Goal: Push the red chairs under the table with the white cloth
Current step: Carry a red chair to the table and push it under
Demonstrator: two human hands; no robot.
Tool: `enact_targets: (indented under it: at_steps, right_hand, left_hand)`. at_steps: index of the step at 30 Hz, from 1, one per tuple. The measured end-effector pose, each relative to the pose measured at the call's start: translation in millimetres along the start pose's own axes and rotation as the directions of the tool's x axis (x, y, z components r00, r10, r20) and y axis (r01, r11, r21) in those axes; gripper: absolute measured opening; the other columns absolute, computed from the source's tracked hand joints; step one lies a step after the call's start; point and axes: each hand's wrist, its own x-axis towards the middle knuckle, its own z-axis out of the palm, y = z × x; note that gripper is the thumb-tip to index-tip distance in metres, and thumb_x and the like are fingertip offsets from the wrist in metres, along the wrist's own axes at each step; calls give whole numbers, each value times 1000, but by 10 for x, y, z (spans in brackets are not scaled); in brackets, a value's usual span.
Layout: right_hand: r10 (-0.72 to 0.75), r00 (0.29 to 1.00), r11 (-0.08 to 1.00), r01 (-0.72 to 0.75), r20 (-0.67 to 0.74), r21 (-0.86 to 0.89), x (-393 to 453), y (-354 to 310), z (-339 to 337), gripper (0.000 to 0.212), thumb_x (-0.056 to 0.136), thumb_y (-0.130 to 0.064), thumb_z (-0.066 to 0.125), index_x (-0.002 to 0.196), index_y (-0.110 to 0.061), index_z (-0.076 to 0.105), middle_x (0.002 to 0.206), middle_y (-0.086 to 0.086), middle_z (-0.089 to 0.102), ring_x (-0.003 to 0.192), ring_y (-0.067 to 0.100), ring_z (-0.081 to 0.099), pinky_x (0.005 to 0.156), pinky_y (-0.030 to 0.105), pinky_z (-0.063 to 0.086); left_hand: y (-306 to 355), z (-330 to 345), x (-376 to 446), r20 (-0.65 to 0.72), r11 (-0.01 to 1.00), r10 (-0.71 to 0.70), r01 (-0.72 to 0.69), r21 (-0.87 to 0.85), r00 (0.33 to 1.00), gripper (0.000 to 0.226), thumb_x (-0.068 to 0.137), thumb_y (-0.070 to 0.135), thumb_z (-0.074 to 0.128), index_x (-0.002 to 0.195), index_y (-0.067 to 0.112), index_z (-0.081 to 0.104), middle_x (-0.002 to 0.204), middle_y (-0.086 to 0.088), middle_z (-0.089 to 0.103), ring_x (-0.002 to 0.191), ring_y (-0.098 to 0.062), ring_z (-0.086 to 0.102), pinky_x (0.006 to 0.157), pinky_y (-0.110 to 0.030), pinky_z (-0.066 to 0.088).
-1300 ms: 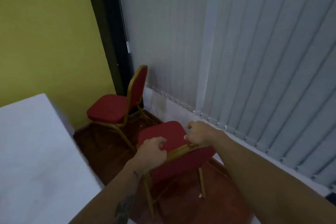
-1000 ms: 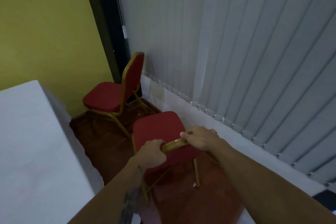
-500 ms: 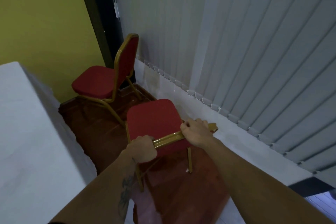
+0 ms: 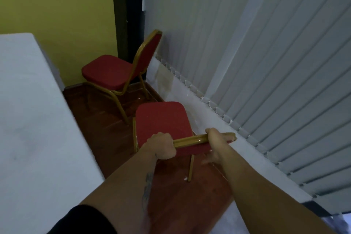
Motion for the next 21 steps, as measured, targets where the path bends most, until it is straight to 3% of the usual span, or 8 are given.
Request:
enact_targets:
  at_steps: [2, 4, 6, 8, 11, 15, 18, 21]
  right_hand:
    - [-25, 995, 991, 12, 98, 131, -58, 18, 44, 59, 96, -15, 56, 148, -5, 29, 112, 19, 62, 99, 38, 69, 77, 65, 59]
    - [-80, 993, 990, 69, 84, 127, -37, 74, 103, 36, 92, -5, 56, 127, -2, 46, 111, 22, 63, 94, 35, 71, 66, 54, 63]
    - [-115, 992, 981, 103, 60, 162, -40, 109, 143, 55, 86, -2, 56, 139, -2, 42, 108, 20, 64, 86, 33, 72, 57, 46, 62]
    - [-149, 988, 974, 137, 51, 179, -10, 94, 134, 78, 87, 0, 55, 156, -5, 19, 101, 14, 61, 79, 29, 69, 56, 46, 62]
    - [-181, 982, 975, 171, 59, 138, 124, 13, -8, 98, 85, 4, 54, 160, -12, -7, 102, 15, 58, 72, 28, 65, 59, 50, 64]
    - [-189, 969, 982, 191, 161, 4, 425, -187, -248, 87, 77, 4, 55, 155, -8, 18, 90, 20, 56, 63, 32, 64, 51, 46, 60]
    - [-197, 946, 968, 229, 256, -101, 682, -396, -398, 78, 77, 3, 55, 151, -2, 30, 96, 22, 57, 64, 33, 65, 51, 45, 60]
    - [-211, 914, 943, 284, 347, -173, 843, -620, -462, 89, 78, 3, 56, 158, -9, 19, 95, 20, 61, 61, 30, 68, 49, 43, 61]
  left_hand:
    - [10, -49, -66, 11, 998, -4, 4, 68, 1000, 39, 79, 24, 58, 113, 8, 67, 105, -12, 64, 100, -35, 65, 88, -43, 57]
    - [33, -102, -127, 18, 989, -16, 14, 145, 1000, 40, 80, 22, 58, 115, 6, 67, 110, -15, 66, 102, -37, 66, 86, -42, 57]
    - [81, -135, -172, 33, 979, -32, 25, 200, 999, 40, 82, 21, 57, 118, 7, 66, 118, -16, 64, 106, -37, 64, 87, -41, 55]
    - [149, -141, -193, 55, 971, -43, 29, 237, 998, 41, 84, 23, 57, 122, 8, 63, 124, -16, 62, 111, -36, 62, 87, -41, 52]
    - [344, -80, -205, 60, 963, -40, 22, 270, 997, 43, 86, 25, 58, 126, 9, 61, 127, -15, 61, 113, -35, 62, 86, -39, 50]
    - [713, 50, -151, 84, 956, -45, 18, 294, 995, 42, 86, 25, 60, 125, 8, 63, 123, -14, 65, 110, -32, 64, 77, -33, 47]
    - [1017, 86, -52, 127, 956, -84, 44, 289, 988, 42, 86, 30, 63, 122, 7, 65, 121, -14, 67, 108, -32, 65, 76, -32, 47]
    - [1282, 56, 48, 160, 959, -156, 111, 260, 975, 41, 88, 33, 63, 117, 5, 66, 117, -15, 69, 108, -32, 67, 75, -32, 48]
